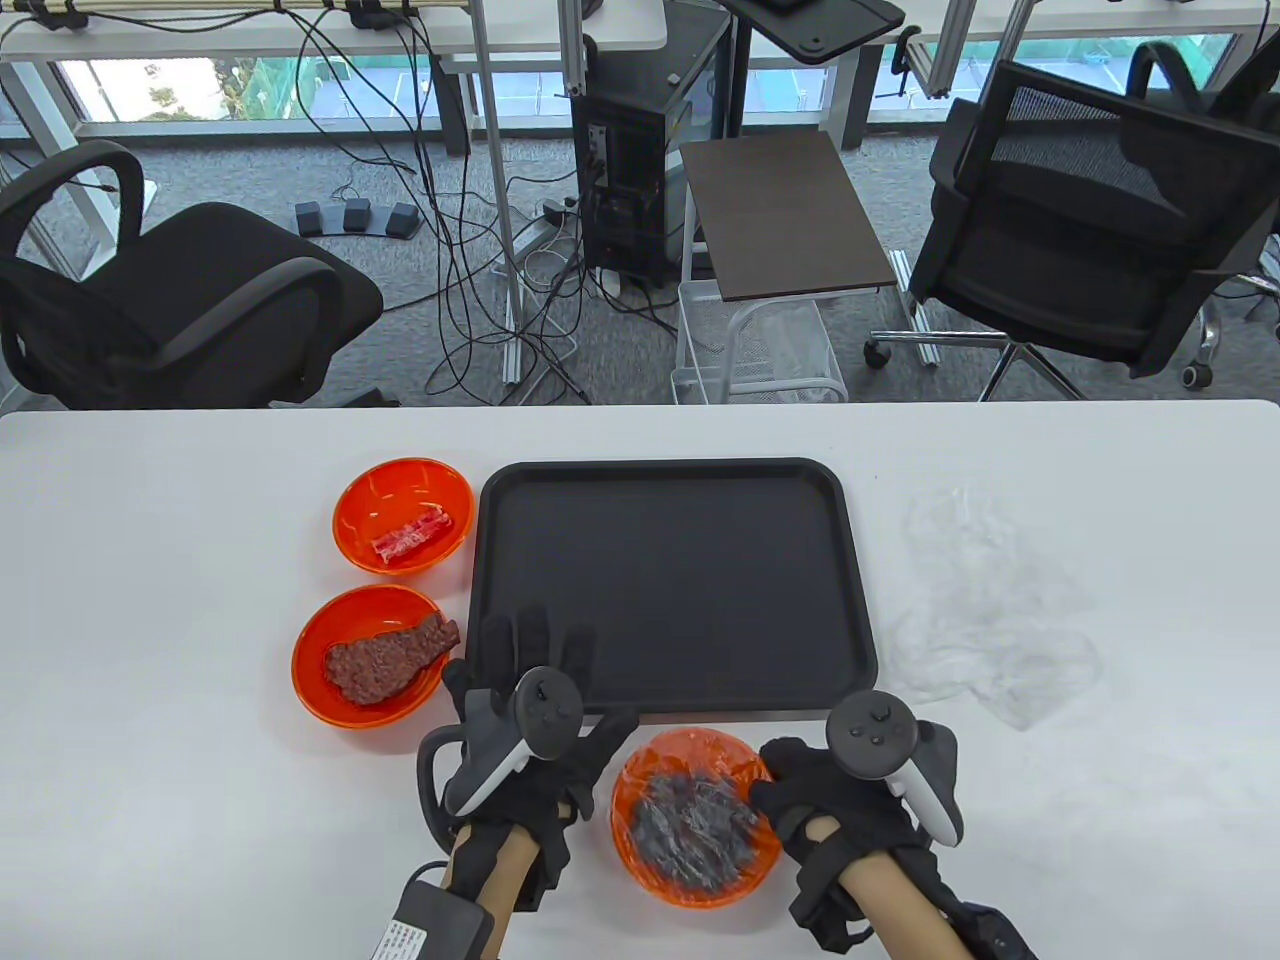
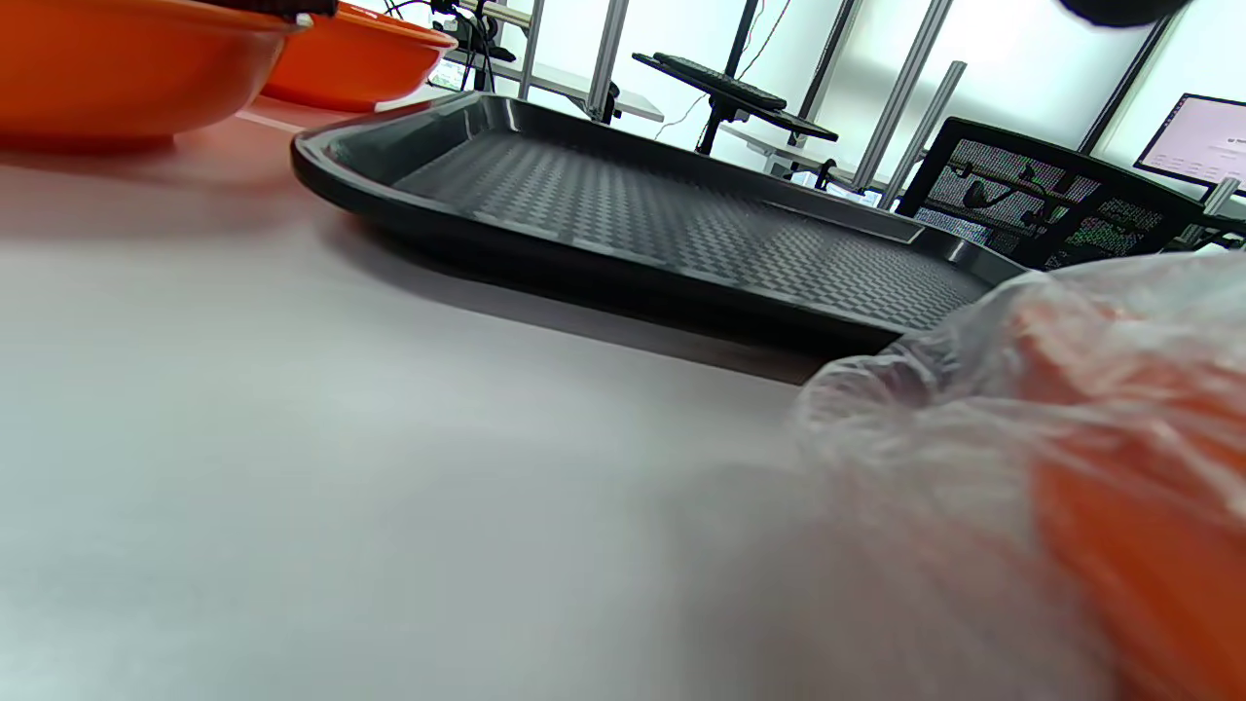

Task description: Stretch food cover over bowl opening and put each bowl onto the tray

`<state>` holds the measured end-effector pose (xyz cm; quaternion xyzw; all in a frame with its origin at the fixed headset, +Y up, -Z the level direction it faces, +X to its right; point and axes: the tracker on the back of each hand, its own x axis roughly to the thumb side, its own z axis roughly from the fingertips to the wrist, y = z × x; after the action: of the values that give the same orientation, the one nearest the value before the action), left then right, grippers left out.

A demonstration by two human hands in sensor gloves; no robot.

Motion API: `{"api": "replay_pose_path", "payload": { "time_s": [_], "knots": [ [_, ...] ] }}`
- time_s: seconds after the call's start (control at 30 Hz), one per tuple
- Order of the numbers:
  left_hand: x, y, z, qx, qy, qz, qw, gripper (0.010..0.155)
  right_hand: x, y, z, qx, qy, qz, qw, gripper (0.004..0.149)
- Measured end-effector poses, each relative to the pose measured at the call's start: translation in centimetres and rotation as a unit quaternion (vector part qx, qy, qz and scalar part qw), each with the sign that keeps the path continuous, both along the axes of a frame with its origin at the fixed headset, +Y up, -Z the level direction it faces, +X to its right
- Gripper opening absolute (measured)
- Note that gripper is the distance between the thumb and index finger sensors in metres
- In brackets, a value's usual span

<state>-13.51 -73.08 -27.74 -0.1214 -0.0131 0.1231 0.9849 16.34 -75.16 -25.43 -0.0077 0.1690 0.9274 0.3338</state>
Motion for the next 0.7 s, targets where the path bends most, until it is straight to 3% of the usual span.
{"api": "replay_pose_path", "payload": {
  "time_s": [0.2, 0.37, 0.53, 0.7],
  "knots": [
    [-0.6, -0.2, 0.2, -0.011, 0.011, 0.021, 1.000, 0.088, -0.3, 0.4, -0.3, 0.016, 0.006, 0.012, 1.000, 0.055],
    [-1.7, 0.0, 0.5, -0.011, 0.029, 0.040, 0.999, 0.088, 1.6, 2.6, -1.3, 0.038, -0.036, -0.018, 0.998, 0.054],
    [-1.5, -0.1, 0.8, -0.020, 0.025, 0.039, 0.999, 0.089, 3.9, 5.0, -5.0, 0.055, -0.108, -0.016, 0.993, 0.054],
    [0.4, -0.8, 1.2, -0.046, 0.001, 0.012, 0.999, 0.088, 5.2, 5.6, -10.1, 0.056, -0.191, 0.001, 0.980, 0.055]
  ]
}}
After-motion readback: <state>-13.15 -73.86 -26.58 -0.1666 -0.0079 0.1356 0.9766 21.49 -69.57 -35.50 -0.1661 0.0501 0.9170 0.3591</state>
